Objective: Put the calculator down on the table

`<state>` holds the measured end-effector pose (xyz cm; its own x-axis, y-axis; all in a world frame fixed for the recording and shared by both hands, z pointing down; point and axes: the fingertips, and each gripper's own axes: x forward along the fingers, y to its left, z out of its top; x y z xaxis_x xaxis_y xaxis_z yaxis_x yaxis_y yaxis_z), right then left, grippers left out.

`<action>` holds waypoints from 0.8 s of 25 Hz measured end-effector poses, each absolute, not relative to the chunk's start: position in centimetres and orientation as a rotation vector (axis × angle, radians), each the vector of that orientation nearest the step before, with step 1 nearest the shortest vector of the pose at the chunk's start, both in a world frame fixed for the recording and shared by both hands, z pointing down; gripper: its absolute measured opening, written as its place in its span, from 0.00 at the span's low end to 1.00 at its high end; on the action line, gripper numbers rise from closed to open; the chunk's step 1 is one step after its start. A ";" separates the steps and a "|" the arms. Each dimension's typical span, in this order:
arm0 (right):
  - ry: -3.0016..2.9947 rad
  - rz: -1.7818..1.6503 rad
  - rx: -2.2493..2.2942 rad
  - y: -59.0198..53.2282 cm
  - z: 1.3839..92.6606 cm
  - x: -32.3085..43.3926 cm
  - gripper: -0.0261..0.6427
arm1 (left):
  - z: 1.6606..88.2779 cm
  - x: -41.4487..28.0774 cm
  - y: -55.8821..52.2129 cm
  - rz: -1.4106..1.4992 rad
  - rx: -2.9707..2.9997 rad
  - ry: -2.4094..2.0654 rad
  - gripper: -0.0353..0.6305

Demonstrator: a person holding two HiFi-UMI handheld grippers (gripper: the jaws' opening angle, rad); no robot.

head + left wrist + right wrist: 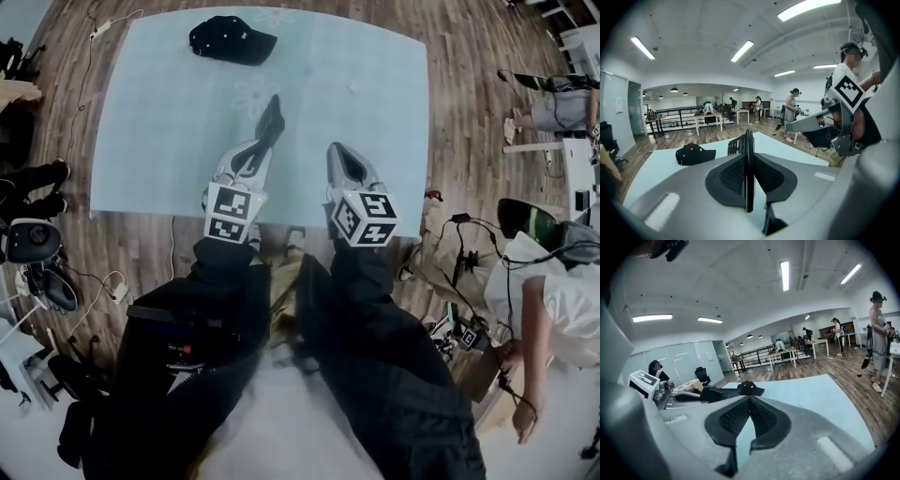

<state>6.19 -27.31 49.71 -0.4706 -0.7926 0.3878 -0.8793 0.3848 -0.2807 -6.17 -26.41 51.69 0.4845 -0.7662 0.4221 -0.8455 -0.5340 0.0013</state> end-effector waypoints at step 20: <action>-2.319 0.841 1.340 -28.8 58.5 3.9 0.04 | 67.7 -9.7 -26.1 1.356 2.393 -1.234 0.12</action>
<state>3.92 -28.76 58.50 -0.5017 -0.6684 0.5492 -0.8650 0.3826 -0.3246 -9.71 -26.07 67.67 0.2635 -0.5902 0.7630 -0.7040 -0.6584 -0.2661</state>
